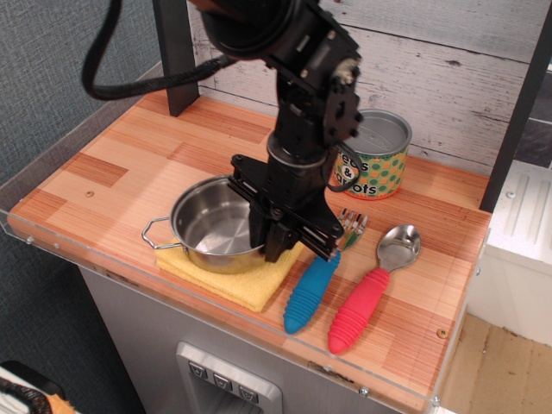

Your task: Place the pot on the yellow cloth.

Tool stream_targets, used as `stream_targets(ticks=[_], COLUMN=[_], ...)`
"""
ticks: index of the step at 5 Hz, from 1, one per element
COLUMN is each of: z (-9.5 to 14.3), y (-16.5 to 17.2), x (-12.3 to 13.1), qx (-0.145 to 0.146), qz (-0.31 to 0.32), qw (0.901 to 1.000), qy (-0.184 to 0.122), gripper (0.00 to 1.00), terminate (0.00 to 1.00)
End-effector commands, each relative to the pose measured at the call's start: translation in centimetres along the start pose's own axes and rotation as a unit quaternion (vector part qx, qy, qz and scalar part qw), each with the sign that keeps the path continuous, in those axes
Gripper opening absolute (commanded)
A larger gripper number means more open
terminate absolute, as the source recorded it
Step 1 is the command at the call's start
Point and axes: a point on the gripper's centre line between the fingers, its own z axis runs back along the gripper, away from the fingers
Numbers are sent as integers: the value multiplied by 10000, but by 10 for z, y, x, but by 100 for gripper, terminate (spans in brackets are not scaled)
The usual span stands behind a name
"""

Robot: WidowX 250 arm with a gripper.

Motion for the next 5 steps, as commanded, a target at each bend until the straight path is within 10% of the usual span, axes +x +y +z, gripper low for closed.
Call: stream_targets(ticks=[1,5], z=[30,59], y=[13,51], x=[9,23], qx=[-32,-725], qz=[231,724], qw=[9991,9922], qy=[-362,-703], gripper=[100,100], terminate=[0,0])
